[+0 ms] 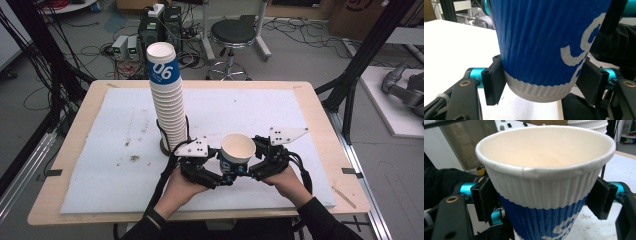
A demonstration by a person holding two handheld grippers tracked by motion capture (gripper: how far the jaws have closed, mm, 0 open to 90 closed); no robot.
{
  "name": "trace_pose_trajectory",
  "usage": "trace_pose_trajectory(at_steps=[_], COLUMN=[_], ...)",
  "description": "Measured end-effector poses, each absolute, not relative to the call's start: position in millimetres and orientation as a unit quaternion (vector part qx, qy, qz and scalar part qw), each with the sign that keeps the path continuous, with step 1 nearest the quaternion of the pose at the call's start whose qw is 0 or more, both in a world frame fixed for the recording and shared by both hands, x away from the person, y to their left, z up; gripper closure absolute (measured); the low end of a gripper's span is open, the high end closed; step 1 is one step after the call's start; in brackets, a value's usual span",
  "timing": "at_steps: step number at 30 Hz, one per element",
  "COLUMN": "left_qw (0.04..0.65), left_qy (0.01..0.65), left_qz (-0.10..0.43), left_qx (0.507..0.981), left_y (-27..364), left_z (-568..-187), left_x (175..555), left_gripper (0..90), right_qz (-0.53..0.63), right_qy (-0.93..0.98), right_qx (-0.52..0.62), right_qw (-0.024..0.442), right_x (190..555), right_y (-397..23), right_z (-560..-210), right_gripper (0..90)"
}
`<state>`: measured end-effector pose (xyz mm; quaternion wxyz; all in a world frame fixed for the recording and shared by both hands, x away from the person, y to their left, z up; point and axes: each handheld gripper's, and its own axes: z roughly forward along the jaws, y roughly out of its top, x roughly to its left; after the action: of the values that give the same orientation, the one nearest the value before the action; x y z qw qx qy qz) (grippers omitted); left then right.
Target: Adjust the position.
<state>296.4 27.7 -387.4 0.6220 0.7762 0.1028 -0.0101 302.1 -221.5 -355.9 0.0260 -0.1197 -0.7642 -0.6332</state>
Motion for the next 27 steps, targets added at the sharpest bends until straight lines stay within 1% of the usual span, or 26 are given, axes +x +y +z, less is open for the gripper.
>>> trace_pose_trajectory(at_steps=[4,7,8,19,23,27], left_qw=[0.626,0.632,0.632,0.645,0.643,0.643], left_qy=[0.100,0.103,0.104,0.102,0.101,0.096], left_qz=[-0.011,-0.009,-0.005,-0.012,-0.011,-0.014], left_qx=[0.773,0.768,0.768,0.757,0.759,0.759], left_y=[27.8,27.6,27.7,28.3,29.3,28.7], left_z=[-386.9,-385.9,-385.4,-383.0,-383.1,-383.4], left_x=[296.1,295.5,295.2,294.6,294.7,294.5], left_gripper=[28.7,21.7,21.4,21.4,26.4,27.0], right_qz=[-0.634,-0.632,-0.631,-0.624,-0.624,-0.626], right_qy=[-0.765,-0.766,-0.767,-0.773,-0.773,-0.772], right_qx=[-0.116,-0.117,-0.116,-0.110,-0.111,-0.108], right_qw=[0.027,0.024,0.021,0.019,0.017,0.018], right_x=[302.0,301.7,301.9,298.0,297.7,296.7], right_y=[-221.6,-221.4,-221.2,-213.0,-211.7,-210.6], right_z=[-355.9,-355.9,-356.3,-358.8,-359.3,-359.4], right_gripper=[23.3,23.6,23.7,23.7,23.6,21.0])
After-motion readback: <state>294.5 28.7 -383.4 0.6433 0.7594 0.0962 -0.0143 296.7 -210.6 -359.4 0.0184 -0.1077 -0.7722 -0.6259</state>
